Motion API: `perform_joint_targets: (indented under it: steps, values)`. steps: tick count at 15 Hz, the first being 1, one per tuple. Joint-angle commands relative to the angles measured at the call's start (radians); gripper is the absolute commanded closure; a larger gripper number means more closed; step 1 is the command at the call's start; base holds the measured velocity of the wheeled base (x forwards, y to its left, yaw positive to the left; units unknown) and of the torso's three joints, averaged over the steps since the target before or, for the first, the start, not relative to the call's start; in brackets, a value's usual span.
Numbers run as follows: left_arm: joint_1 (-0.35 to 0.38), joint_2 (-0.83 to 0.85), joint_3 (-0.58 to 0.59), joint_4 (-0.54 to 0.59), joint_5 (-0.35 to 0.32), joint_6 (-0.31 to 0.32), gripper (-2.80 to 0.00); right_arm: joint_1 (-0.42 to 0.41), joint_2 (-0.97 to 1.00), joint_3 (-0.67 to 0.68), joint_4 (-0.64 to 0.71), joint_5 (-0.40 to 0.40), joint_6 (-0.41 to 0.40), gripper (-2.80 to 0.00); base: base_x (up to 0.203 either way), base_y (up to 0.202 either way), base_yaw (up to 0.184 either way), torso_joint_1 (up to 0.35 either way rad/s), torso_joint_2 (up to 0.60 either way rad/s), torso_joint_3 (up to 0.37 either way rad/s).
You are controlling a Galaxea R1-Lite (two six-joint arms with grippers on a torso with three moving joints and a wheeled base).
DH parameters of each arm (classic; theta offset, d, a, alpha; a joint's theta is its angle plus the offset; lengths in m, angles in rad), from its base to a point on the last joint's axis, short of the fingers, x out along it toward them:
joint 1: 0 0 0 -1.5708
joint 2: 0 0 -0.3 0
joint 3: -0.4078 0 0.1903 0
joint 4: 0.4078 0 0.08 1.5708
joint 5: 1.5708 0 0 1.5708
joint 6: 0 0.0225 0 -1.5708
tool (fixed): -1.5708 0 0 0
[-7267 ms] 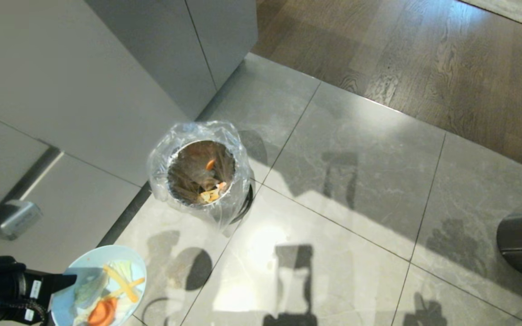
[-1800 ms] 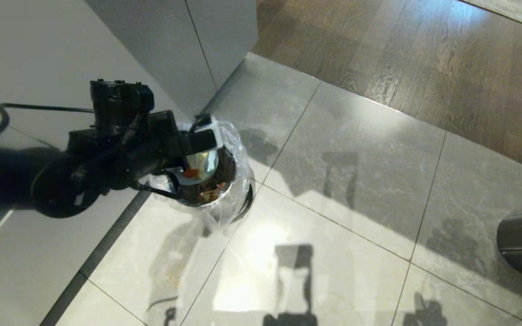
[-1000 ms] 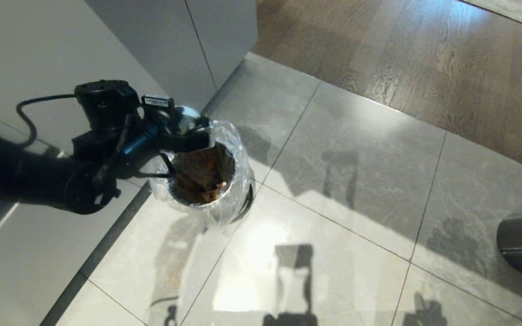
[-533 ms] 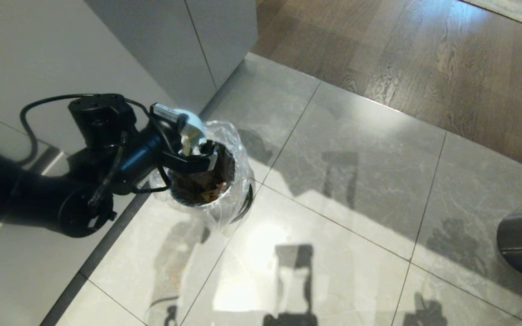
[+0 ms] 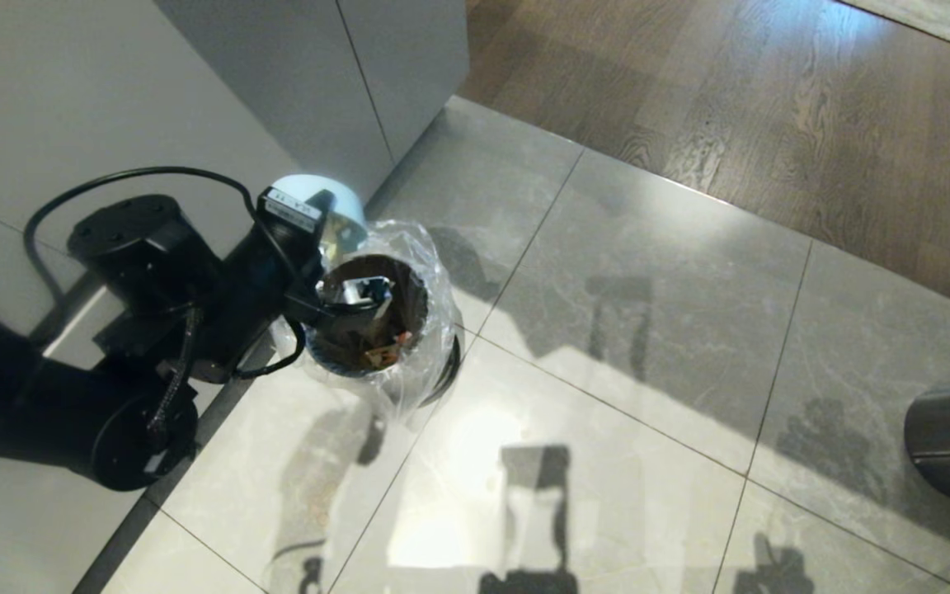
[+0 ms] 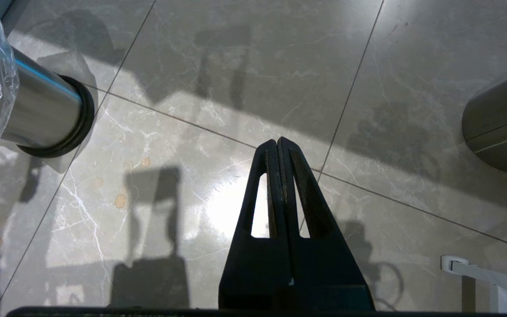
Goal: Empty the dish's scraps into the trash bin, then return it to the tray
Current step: Pour the leftover food from the bowl into the trash can
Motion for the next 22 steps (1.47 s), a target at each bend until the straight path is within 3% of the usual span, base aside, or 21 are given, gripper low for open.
perform_joint_targets:
  steps: [1, 4, 8, 15, 19, 22]
  values:
    - [-0.007, -0.007, 0.049, -0.092, 0.001, 0.024, 0.00, 0.000, 0.001, 0.000, 0.000, -0.001, 0.001, 0.00, 0.000, 0.000, 0.000, 0.000, 0.00, 0.000]
    - [-0.015, -0.022, 0.109, -0.135, 0.001, 0.037, 0.00, 0.000, 0.000, 0.000, 0.000, -0.001, 0.001, 0.00, 0.000, 0.000, 0.000, 0.000, 0.00, 0.000]
    - [-0.043, -0.019, 0.115, -0.146, 0.001, 0.089, 0.00, 0.000, 0.001, 0.000, 0.000, -0.001, 0.001, 0.00, 0.000, 0.000, 0.000, 0.000, 0.00, 0.000]
    - [-0.054, -0.024, 0.131, -0.234, -0.016, 0.126, 0.00, 0.000, 0.000, 0.000, 0.000, -0.001, 0.001, 0.00, 0.000, 0.000, 0.000, 0.000, 0.00, 0.000]
    - [-0.135, -0.032, 0.137, -0.233, -0.047, 0.184, 0.00, 0.000, 0.001, 0.000, 0.000, -0.001, 0.001, 0.00, 0.000, 0.000, 0.000, 0.000, 0.00, 0.000]
    - [-0.141, -0.053, 0.153, -0.236, -0.057, 0.218, 0.00, 0.000, 0.001, 0.000, 0.000, -0.001, 0.001, 0.00, 0.000, 0.000, 0.000, 0.000, 0.00, 0.000]
